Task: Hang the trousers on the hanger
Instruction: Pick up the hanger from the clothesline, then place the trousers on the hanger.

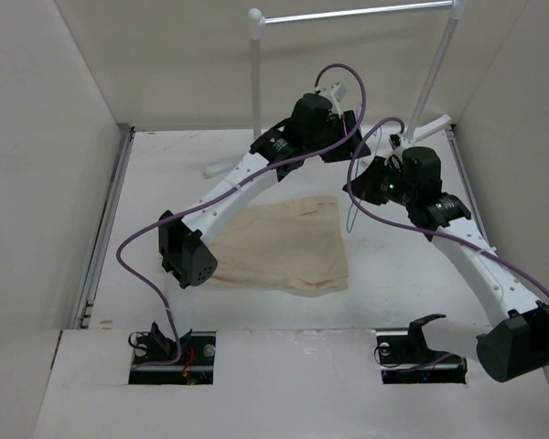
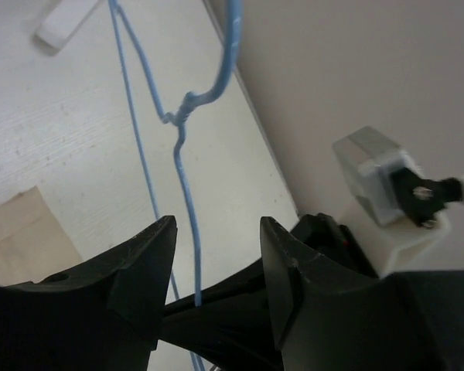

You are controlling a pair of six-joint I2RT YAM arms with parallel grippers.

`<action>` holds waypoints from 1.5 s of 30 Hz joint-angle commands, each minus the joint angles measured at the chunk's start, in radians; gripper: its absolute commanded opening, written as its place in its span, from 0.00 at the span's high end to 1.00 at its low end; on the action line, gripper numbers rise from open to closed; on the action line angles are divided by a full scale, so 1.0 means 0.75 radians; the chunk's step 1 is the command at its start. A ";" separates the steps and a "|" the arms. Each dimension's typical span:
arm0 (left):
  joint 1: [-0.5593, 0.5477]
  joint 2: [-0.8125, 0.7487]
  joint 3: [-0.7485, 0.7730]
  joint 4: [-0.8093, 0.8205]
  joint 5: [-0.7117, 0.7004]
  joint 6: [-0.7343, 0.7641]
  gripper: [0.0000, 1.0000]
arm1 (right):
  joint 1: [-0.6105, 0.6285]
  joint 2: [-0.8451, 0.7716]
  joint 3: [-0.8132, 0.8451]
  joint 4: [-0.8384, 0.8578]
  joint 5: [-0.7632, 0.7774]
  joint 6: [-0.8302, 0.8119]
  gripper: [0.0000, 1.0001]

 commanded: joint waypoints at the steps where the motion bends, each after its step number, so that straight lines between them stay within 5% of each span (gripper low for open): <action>1: -0.008 -0.026 0.037 -0.063 -0.054 0.052 0.56 | 0.022 -0.066 -0.013 0.063 0.044 -0.001 0.90; 8: -0.051 0.022 0.034 -0.082 -0.093 0.073 0.60 | 0.053 -0.107 -0.052 0.040 0.052 0.006 0.90; 16: -0.082 0.011 -0.082 -0.055 -0.152 0.036 0.95 | 0.053 -0.250 -0.156 -0.043 0.077 0.014 0.87; 23: -0.184 -0.222 -0.558 0.182 -0.381 -0.107 1.00 | -0.014 -0.534 -0.291 -0.239 0.081 0.081 0.58; 29: -0.337 -0.347 -0.904 0.354 -0.583 -0.338 1.00 | -0.127 -0.682 -0.524 -0.289 0.077 0.185 0.80; 33: -0.444 -0.380 -1.074 0.436 -0.763 -0.436 1.00 | -0.068 -0.584 -0.649 -0.138 0.132 0.239 0.85; 37: -0.513 -0.384 -1.160 0.423 -0.996 -0.432 1.00 | -0.023 -0.413 -0.696 0.081 0.185 0.253 0.67; 45: -0.573 -0.276 -1.252 0.503 -1.328 -0.436 1.00 | 0.014 0.019 -0.739 0.426 0.289 0.277 0.48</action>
